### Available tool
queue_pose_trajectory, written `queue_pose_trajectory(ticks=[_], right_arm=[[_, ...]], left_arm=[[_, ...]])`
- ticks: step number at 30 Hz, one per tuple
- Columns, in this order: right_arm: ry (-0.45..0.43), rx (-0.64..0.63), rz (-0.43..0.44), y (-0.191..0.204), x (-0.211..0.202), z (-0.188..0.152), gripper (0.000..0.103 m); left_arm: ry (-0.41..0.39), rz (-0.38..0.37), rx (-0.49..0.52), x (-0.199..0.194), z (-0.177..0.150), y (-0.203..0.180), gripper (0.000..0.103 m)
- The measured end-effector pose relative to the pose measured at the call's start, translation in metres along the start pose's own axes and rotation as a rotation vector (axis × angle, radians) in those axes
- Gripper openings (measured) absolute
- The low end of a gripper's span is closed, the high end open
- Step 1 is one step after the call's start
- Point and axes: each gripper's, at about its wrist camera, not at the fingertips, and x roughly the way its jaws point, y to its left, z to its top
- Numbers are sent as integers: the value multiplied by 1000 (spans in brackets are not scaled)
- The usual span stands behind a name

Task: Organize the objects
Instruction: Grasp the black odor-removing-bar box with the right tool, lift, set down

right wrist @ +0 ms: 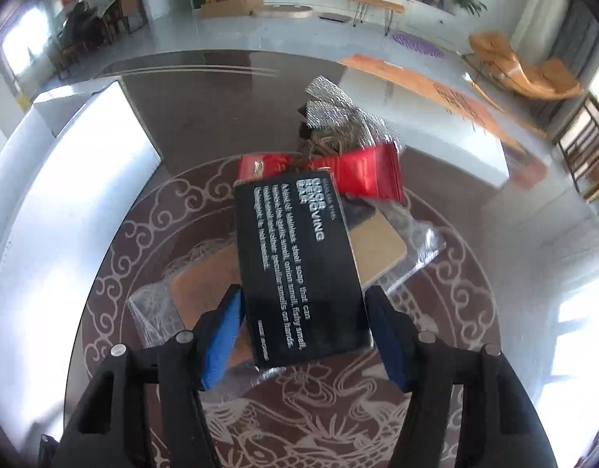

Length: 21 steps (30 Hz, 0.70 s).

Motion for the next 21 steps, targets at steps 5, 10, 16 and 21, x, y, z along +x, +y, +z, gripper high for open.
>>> queue_pose_trajectory(ticks=[5,10,16,21], right_arm=[[-40,92,18,-28,-27,-58,61],[-51,160,-83,-57,-55,-144,61],[-129,214,-189,-56,-94,-222,64],[-366,289,-276,-47,-142,-274,91]], left_arm=[[0,0,0,0,0,0,103],[0,0,0,0,0,0,103],[5,-1,1,1,1,1,103],[90,-47,-41,-6,42,6,103]])
